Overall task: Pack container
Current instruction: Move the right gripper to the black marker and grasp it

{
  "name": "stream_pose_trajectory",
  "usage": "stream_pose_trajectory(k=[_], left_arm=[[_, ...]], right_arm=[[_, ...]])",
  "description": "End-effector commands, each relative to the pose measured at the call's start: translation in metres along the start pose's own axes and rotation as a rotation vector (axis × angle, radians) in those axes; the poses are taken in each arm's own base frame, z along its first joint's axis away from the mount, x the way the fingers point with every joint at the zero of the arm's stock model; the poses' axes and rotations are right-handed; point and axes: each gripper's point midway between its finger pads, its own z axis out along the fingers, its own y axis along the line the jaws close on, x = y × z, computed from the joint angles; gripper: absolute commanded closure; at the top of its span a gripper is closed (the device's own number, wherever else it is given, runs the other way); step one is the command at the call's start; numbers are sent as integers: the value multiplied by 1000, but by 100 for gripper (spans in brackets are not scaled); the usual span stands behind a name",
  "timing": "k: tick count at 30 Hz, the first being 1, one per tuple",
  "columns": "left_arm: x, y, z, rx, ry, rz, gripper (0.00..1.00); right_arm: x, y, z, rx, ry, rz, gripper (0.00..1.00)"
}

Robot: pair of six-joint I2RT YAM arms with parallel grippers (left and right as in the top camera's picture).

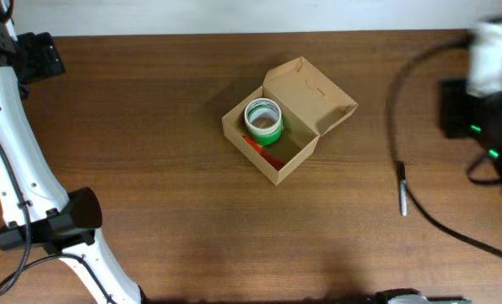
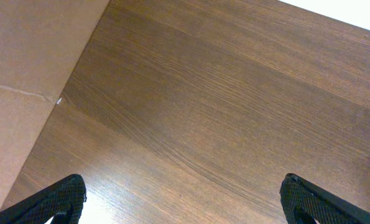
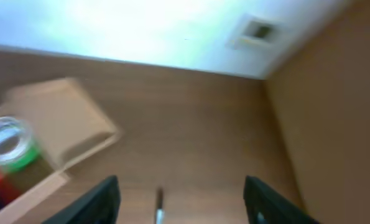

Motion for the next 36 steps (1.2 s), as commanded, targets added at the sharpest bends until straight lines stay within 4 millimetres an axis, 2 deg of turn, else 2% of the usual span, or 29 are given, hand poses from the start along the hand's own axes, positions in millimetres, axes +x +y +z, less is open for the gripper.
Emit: stream_pose_trajectory(k=[1, 2, 4, 6, 8, 10, 12, 15, 19, 24, 30, 33, 36], left_arm=[[1, 0, 5, 4, 12, 11, 0], [1, 0, 5, 4, 12, 11, 0], [1, 0, 5, 4, 12, 11, 0], [1, 0, 5, 4, 12, 11, 0], [1, 0, 5, 4, 12, 11, 0], [1, 0, 5, 4, 12, 11, 0], [1, 0, 5, 4, 12, 11, 0], [1, 0, 5, 4, 12, 11, 0], [1, 0, 5, 4, 12, 11, 0], [1, 0, 5, 4, 12, 11, 0], [1, 0, 5, 4, 12, 11, 0], [1, 0, 5, 4, 12, 11, 0], [1, 0, 5, 4, 12, 11, 0]], right_arm=[[57, -20, 56, 60, 186, 74, 24], [75, -24, 72, 65, 227, 99, 20], [119, -27, 110, 65, 336, 180, 17], [158, -16, 139, 7, 438, 243, 15], [205, 6, 172, -95, 576, 306, 16], [238, 25, 193, -171, 688, 336, 21], [258, 35, 208, -200, 768, 342, 26], [277, 44, 232, -220, 830, 341, 26], [295, 52, 250, -255, 877, 310, 26], [311, 62, 260, -320, 920, 254, 29], [324, 62, 265, -318, 952, 220, 42], [327, 61, 266, -309, 966, 213, 51], [334, 58, 267, -283, 990, 198, 56]])
